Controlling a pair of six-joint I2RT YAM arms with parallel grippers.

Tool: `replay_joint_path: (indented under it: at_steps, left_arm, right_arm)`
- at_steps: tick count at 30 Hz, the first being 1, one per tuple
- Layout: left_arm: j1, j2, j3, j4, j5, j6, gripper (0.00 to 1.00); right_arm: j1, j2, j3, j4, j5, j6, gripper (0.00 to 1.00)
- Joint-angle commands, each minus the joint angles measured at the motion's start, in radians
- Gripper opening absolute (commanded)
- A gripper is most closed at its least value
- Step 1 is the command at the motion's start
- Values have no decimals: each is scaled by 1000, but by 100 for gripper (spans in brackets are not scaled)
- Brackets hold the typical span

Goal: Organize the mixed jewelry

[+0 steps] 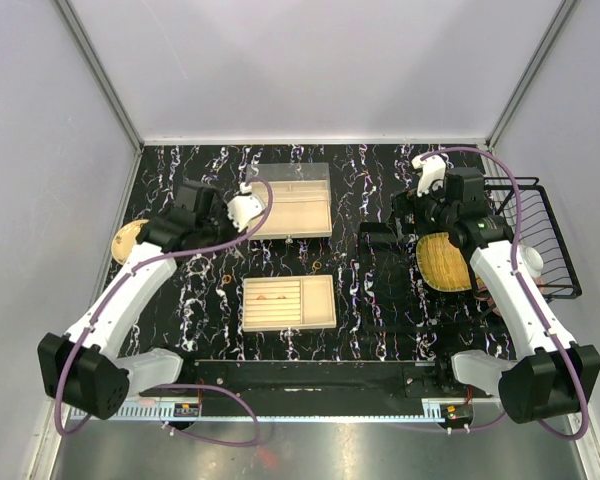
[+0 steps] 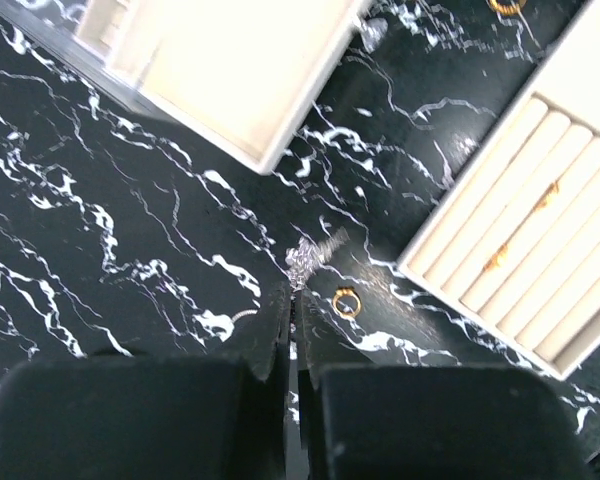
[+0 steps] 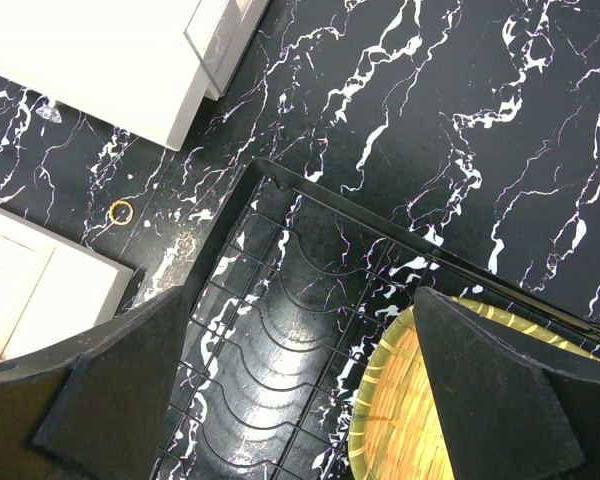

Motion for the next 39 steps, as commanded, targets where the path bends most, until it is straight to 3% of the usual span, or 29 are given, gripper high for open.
replay_joint_path:
  at_steps: [1, 13, 26, 39]
  left_arm:
    - [0, 80, 139, 27, 27, -31, 0]
    - [-12, 306, 378, 61, 31, -72, 0]
    - [-29, 458, 423, 139, -22, -56, 0]
    - [-48, 492, 446, 153, -34, -49, 0]
  right_arm:
    - [10, 10, 7, 38, 31, -19, 100]
    - [10, 26, 1, 43, 44, -22, 100]
    - [10, 39, -2, 44, 62, -28, 100]
    - [10, 44, -6, 44, 67, -30, 100]
